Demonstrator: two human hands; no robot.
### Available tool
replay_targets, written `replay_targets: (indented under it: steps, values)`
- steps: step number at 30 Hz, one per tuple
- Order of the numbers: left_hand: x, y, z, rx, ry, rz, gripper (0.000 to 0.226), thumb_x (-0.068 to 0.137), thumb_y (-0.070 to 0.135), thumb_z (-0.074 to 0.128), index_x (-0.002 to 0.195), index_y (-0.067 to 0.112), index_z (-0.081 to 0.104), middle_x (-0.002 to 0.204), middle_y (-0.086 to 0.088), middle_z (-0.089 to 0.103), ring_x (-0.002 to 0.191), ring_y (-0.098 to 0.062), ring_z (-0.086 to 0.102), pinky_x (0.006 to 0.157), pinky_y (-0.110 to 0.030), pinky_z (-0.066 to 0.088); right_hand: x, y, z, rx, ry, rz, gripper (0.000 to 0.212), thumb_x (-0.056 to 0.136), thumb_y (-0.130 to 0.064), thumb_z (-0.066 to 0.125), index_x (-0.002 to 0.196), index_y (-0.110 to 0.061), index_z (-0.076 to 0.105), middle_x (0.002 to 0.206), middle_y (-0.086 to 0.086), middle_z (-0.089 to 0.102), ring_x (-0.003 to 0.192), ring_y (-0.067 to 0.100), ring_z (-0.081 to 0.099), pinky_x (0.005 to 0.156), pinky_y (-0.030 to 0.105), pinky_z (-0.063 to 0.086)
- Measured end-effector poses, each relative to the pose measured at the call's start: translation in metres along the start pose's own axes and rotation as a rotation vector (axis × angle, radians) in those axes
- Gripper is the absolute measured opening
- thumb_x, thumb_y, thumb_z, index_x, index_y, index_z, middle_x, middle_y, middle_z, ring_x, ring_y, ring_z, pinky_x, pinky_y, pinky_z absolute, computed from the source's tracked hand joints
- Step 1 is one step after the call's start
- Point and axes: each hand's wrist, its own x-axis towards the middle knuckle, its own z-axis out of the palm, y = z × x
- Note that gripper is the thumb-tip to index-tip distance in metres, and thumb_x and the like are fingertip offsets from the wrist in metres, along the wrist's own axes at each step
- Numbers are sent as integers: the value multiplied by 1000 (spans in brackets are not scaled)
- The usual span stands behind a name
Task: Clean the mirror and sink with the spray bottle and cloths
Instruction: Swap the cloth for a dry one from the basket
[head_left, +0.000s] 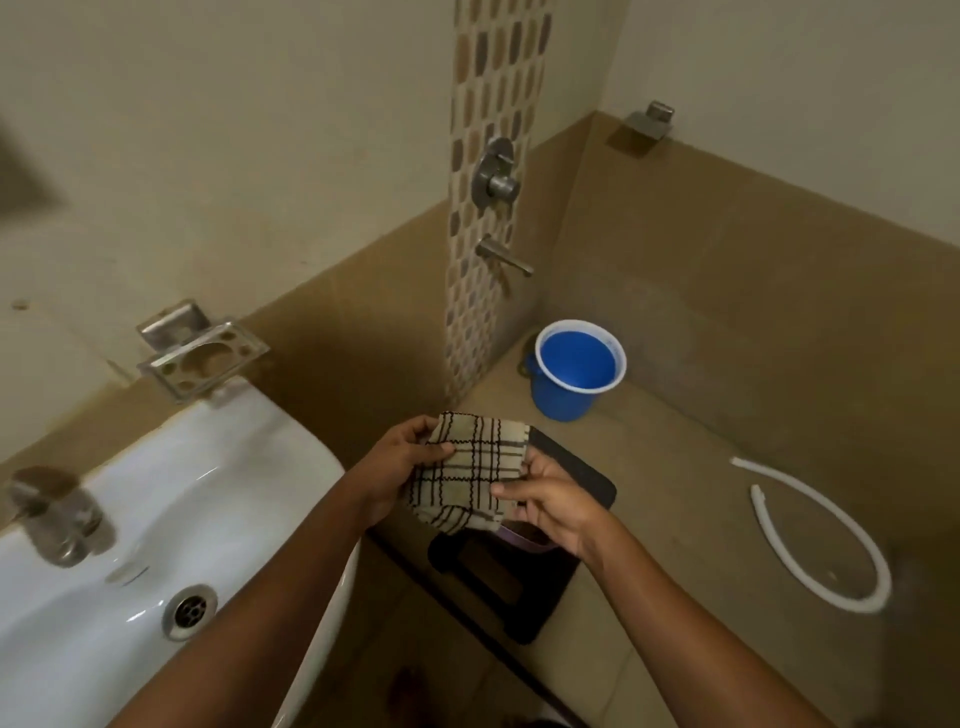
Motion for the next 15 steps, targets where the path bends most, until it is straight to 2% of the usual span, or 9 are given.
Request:
replay_targets:
  steps: [3, 6, 10, 11, 13, 15]
  values:
    - [18, -12, 1, 79, -111, -70, 46, 80, -7, 62, 123, 10, 56, 119, -13, 67, 111, -30, 64, 98, -51, 49, 1, 7, -8, -54, 162, -5, 58, 75, 10, 72, 127, -12, 57, 124, 16, 67, 116, 35, 63, 101, 62, 44]
    - [34, -18, 5, 106, -142, -66, 56, 75, -19, 58, 122, 11, 55, 121, -14, 65, 113, -32, 62, 96, -52, 50, -3, 11, -16, -94, 241, -6, 58, 78, 7, 71, 128, -20, 57, 124, 11, 68, 113, 30, 65, 96, 55, 49]
    - [49, -14, 23, 23, -205, -4, 47, 77, -21, 53, 115, 7, 55, 116, -12, 65, 106, -28, 65, 79, -42, 59, -3, 7, -27, -37, 355, -83, 49, 82, 14, 62, 118, -20, 62, 113, 5, 72, 105, 25, 67, 79, 40, 59]
    - [53, -12, 27, -39, -254, -6, 38, 79, -14, 53, 111, 7, 56, 113, -11, 65, 101, -27, 66, 75, -41, 59, -2, 6, -32, -37, 401, -108, 45, 82, 16, 60, 110, -19, 65, 109, 6, 72, 102, 26, 67, 76, 37, 59]
    - [62, -8, 32, -112, -341, -49, 23, 85, 16, 54, 106, 9, 59, 109, -11, 66, 97, -26, 65, 75, -43, 57, 0, 1, -42, -104, 462, -175, 42, 79, 19, 59, 93, -19, 67, 96, 5, 71, 94, 24, 64, 76, 36, 54]
    - [73, -7, 35, -97, -368, -119, 38, 87, 43, 51, 102, 10, 62, 104, -9, 67, 95, -25, 63, 77, -43, 54, 2, -5, -51, -213, 450, -266, 34, 73, 16, 64, 79, -18, 68, 90, 4, 68, 87, 20, 61, 74, 32, 52]
